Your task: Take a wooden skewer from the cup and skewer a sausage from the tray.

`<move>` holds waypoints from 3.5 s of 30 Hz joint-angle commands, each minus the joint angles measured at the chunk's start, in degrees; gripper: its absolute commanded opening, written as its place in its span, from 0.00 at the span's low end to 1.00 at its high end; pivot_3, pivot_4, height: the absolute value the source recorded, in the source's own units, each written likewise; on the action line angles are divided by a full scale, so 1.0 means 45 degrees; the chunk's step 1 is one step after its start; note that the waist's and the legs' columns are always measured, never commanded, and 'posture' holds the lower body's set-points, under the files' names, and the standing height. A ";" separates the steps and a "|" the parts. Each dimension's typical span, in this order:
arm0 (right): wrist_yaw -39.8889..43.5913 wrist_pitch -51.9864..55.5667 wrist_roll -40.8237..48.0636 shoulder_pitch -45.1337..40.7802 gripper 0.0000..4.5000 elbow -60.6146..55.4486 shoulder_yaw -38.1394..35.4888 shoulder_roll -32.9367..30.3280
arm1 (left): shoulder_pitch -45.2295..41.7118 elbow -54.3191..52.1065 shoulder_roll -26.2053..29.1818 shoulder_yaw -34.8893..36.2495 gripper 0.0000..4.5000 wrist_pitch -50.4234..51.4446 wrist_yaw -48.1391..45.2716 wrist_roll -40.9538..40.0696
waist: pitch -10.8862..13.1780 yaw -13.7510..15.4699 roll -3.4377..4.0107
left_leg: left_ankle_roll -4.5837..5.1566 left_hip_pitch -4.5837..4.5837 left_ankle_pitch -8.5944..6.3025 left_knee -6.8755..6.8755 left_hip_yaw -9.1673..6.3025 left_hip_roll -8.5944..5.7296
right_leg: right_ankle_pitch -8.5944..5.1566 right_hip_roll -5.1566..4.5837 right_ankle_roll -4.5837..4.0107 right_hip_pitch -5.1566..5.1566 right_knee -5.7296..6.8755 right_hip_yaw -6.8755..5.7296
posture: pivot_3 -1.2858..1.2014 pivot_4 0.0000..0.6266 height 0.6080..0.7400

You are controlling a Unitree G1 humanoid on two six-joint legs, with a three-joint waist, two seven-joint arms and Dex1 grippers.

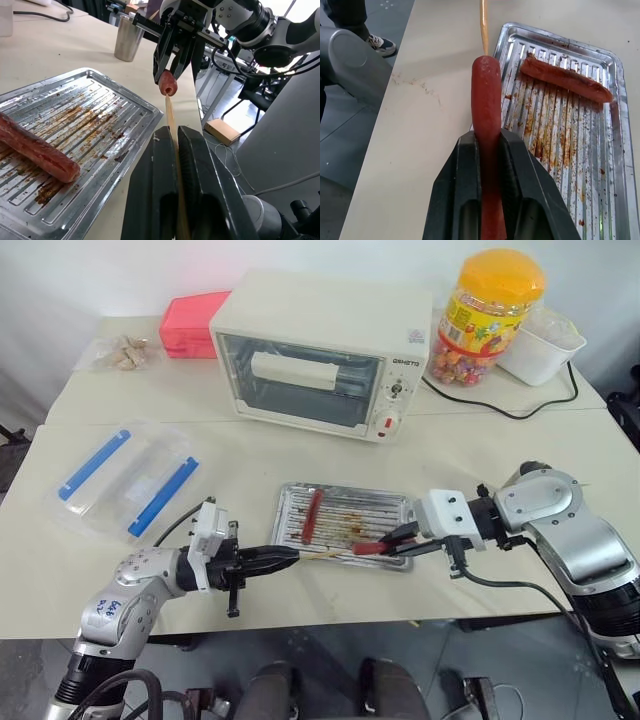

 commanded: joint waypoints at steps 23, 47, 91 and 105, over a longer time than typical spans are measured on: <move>0.0183 0.0432 0.0019 -0.0517 0.04 -0.1444 0.0667 0.0733 | -0.0513 0.0019 -0.0641 -0.0490 0.00 -0.0119 -0.0095 0.0232 | 0.0000 0.0004 0.0000 | 0.0000 0.0000 0.0000 0.0004 -0.0005 -0.0002 | 0.0000 0.0000 0.0000 -0.0001 0.0010 -0.0003 | 0.52 0.24 1.00; -0.0398 0.2016 -0.0165 -0.0997 0.04 -0.2041 0.1113 0.2141 | -0.1721 0.0691 -0.2715 -0.1883 0.00 -0.0155 -0.0279 0.1406 | -0.0002 0.0007 -0.0003 | 0.0001 0.0000 0.0001 0.0012 -0.0005 -0.0005 | 0.0000 -0.0001 0.0000 -0.0003 0.0024 -0.0011 | 0.52 0.24 1.00; -0.3004 -0.3158 0.3902 0.4843 1.00 -0.2654 -0.4331 0.3795 | 0.2196 0.1581 0.0504 0.9978 0.00 -0.0441 0.6115 -0.1856 | -0.0016 0.0107 -0.0053 | 0.0001 0.0044 -0.0006 0.0006 -0.0064 -0.0008 | 0.0001 0.0011 0.0000 0.0059 0.0019 0.0020 | 0.52 0.24 1.00; -0.3064 -0.3294 0.3913 0.5004 1.00 -0.2729 -0.4353 0.3199 | 0.0627 0.4213 0.1814 0.8765 0.29 -0.0620 0.5259 -0.0671 | -0.0025 -0.0017 -0.0072 | 0.0006 0.0057 -0.0012 -0.0008 -0.0021 0.0001 | 0.0001 0.0004 0.0001 0.0035 0.0037 0.0012 | 0.52 0.24 1.00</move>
